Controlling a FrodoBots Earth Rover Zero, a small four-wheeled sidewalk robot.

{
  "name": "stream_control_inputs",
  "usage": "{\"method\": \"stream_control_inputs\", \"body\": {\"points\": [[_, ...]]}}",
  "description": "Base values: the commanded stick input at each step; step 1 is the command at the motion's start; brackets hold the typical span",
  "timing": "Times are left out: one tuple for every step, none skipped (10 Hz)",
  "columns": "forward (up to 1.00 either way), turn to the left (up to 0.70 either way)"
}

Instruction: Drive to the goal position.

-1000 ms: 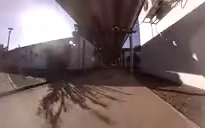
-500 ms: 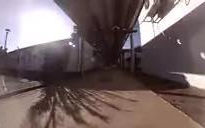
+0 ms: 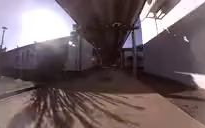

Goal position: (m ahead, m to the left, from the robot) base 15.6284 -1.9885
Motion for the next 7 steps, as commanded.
{"method": "stream_control_inputs", "body": {"points": [[0.70, 0.00], [0.70, 0.00], [0.70, 0.00], [0.70, 0.00], [0.70, 0.00], [0.70, 0.00], [0.70, 0.00]]}}
